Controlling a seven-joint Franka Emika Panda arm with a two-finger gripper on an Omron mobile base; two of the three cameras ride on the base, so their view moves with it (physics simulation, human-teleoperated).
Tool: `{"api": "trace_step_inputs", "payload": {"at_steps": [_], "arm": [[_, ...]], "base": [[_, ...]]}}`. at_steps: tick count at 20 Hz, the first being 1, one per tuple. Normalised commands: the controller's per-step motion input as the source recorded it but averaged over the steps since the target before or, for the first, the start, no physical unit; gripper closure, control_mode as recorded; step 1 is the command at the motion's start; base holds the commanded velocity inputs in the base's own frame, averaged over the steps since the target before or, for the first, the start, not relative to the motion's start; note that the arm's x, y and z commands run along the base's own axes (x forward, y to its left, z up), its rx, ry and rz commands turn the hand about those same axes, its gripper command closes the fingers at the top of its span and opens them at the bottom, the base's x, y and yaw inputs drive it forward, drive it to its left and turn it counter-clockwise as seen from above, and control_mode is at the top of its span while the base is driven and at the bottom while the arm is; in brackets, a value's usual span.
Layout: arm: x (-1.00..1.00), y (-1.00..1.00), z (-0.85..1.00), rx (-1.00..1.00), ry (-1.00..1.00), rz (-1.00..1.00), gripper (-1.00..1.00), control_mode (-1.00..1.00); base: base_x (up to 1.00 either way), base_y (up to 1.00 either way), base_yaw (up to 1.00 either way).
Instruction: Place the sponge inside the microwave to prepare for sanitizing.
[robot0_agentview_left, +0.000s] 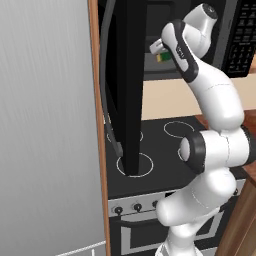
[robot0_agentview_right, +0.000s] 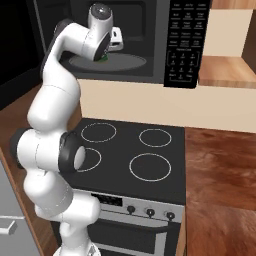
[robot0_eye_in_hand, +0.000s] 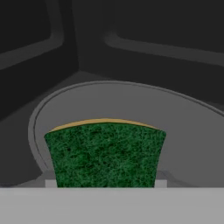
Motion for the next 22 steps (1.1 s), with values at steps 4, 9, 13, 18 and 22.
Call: {"api": "trace_step_inputs", "payload": {"at_steps": [4,9,13,18,22], "arm": [[0.15,0.00,-0.06,0.00,0.05,0.00,1.00,-1.00],[0.18,0.00,-0.02,0.00,0.00,0.02,1.00,-1.00],[0.11,0.00,-0.14,-0.01,0.00,0.01,1.00,-1.00],[0.13,0.00,-0.20,-0.03,0.00,0.00,1.00,-1.00],[0.14,0.00,-0.21,-0.02,0.00,0.01,1.00,-1.00]], "base": [[0.00,0.00,0.00],[0.00,0.00,0.00],[0.00,0.00,0.00],[0.00,0.00,0.00],[0.00,0.00,0.00]]}}
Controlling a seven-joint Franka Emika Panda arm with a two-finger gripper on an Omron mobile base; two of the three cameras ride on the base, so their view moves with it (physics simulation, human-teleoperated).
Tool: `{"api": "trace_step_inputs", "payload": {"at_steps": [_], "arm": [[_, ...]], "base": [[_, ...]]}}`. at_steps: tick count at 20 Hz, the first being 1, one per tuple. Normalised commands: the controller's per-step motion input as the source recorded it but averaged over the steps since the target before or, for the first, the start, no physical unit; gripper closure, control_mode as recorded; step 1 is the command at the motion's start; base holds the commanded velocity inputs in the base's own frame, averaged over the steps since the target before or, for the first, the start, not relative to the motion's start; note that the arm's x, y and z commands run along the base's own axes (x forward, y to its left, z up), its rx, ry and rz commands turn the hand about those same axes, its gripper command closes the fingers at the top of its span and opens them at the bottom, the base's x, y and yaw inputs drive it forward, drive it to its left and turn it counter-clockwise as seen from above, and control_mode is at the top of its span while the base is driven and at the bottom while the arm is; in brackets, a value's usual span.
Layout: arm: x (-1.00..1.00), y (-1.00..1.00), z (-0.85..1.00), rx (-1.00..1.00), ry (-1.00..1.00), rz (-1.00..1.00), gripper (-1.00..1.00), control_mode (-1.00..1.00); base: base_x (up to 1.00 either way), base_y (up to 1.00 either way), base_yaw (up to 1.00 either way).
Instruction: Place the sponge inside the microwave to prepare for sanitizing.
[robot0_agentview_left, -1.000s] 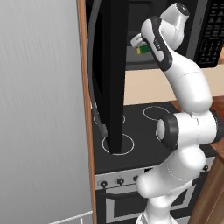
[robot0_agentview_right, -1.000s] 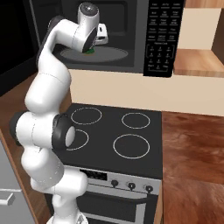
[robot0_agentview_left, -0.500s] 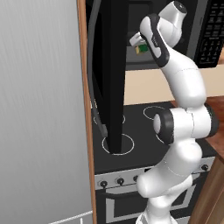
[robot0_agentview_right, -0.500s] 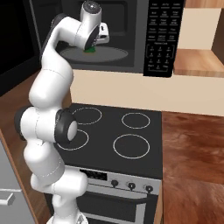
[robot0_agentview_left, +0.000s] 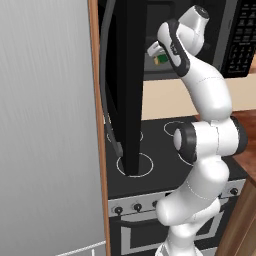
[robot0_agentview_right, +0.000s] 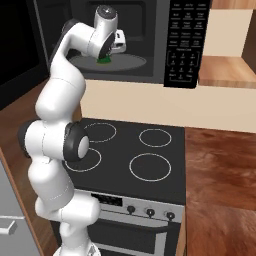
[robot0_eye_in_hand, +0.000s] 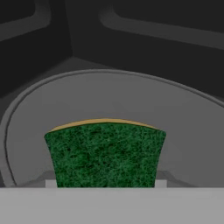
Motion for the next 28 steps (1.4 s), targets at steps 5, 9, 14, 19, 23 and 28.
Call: {"api": "trace_step_inputs", "payload": {"at_steps": [5,9,14,19,23,28], "arm": [[0.15,0.00,-0.18,0.00,0.00,0.02,1.00,-1.00],[0.15,0.00,-0.18,0.00,0.00,0.02,1.00,-1.00],[0.21,0.01,-0.16,0.00,0.00,0.02,1.00,-1.00],[0.23,0.05,-0.20,-0.01,0.00,0.01,1.00,-1.00],[0.21,0.03,-0.22,-0.01,0.00,0.01,1.00,-1.00],[0.22,0.08,-0.25,-0.03,0.00,0.01,1.00,-1.00]], "base": [[0.00,0.00,0.00],[0.00,0.00,0.00],[0.00,0.00,0.00],[0.00,0.00,0.00],[0.00,0.00,0.00],[0.00,0.00,0.00]]}}
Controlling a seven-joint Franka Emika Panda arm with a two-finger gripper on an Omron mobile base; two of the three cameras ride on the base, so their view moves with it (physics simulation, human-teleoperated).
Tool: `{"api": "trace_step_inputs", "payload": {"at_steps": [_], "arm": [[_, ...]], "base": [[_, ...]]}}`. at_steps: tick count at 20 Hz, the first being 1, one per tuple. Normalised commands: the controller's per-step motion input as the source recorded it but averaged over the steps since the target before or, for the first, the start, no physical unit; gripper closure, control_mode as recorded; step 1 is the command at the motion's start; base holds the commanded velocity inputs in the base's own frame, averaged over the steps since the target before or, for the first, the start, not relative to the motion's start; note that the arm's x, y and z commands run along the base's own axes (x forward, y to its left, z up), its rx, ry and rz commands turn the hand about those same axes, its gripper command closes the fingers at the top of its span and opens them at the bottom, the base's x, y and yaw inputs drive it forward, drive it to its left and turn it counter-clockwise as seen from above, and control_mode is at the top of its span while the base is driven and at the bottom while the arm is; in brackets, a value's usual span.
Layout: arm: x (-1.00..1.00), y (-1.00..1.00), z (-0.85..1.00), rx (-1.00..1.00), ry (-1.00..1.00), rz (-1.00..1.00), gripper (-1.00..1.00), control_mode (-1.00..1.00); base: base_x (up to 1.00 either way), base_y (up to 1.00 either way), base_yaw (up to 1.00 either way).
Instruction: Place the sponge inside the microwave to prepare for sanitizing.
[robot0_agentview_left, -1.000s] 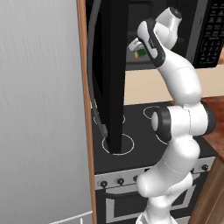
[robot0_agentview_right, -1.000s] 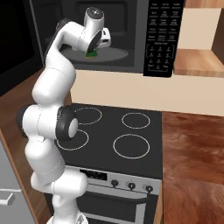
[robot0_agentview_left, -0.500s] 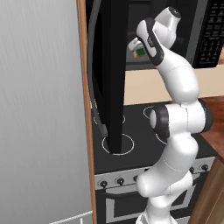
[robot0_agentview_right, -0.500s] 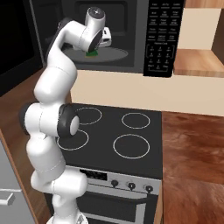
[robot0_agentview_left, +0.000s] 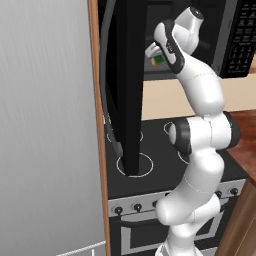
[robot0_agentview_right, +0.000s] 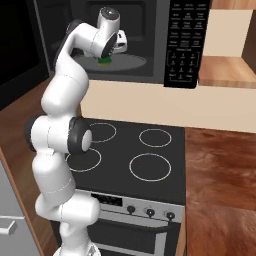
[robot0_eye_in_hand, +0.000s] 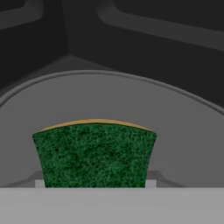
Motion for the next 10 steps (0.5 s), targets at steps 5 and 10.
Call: {"api": "trace_step_inputs", "payload": {"at_steps": [5,10], "arm": [[0.26,0.10,-0.27,-0.02,0.00,0.00,1.00,-1.00],[0.17,0.07,-0.26,-0.02,0.00,0.00,-1.00,-1.00]], "base": [[0.00,0.00,0.00],[0.00,0.00,0.00]]}}
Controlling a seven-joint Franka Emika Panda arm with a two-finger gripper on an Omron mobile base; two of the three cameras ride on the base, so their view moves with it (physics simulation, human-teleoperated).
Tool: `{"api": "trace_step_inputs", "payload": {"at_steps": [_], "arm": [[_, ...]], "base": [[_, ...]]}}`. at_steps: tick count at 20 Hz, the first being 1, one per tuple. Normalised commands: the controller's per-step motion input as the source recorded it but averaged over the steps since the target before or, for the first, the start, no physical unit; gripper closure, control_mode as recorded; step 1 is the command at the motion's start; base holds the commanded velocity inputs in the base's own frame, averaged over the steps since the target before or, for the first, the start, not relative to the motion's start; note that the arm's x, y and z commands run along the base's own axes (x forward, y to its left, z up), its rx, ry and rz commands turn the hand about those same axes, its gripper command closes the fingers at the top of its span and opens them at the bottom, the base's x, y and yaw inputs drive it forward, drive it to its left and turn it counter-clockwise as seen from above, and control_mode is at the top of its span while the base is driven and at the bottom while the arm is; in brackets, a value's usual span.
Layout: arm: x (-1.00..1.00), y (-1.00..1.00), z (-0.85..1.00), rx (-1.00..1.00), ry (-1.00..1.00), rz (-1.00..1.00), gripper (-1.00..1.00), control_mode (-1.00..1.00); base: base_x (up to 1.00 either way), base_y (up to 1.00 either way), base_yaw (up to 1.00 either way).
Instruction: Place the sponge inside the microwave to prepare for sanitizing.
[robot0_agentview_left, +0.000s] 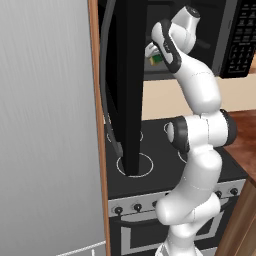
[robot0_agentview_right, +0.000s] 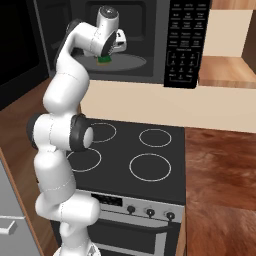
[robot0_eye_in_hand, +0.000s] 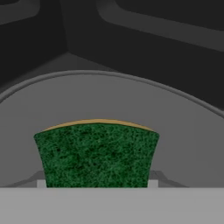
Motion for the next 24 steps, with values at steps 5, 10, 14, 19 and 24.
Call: {"api": "trace_step_inputs", "payload": {"at_steps": [5,10,14,19,24], "arm": [[0.10,0.02,-0.26,-0.01,0.00,0.00,-1.00,-1.00],[0.06,0.00,-0.19,0.00,0.00,0.00,-1.00,-1.00],[0.01,0.00,-0.05,0.00,0.00,0.00,-1.00,-1.00],[-0.07,0.00,0.01,0.00,0.00,0.00,-1.00,-1.00],[-0.26,0.00,0.04,0.00,0.00,0.00,-1.00,-1.00]], "base": [[0.00,0.00,0.00],[0.00,0.00,0.00],[0.00,0.00,0.00],[0.00,0.00,0.00],[0.00,0.00,0.00]]}}
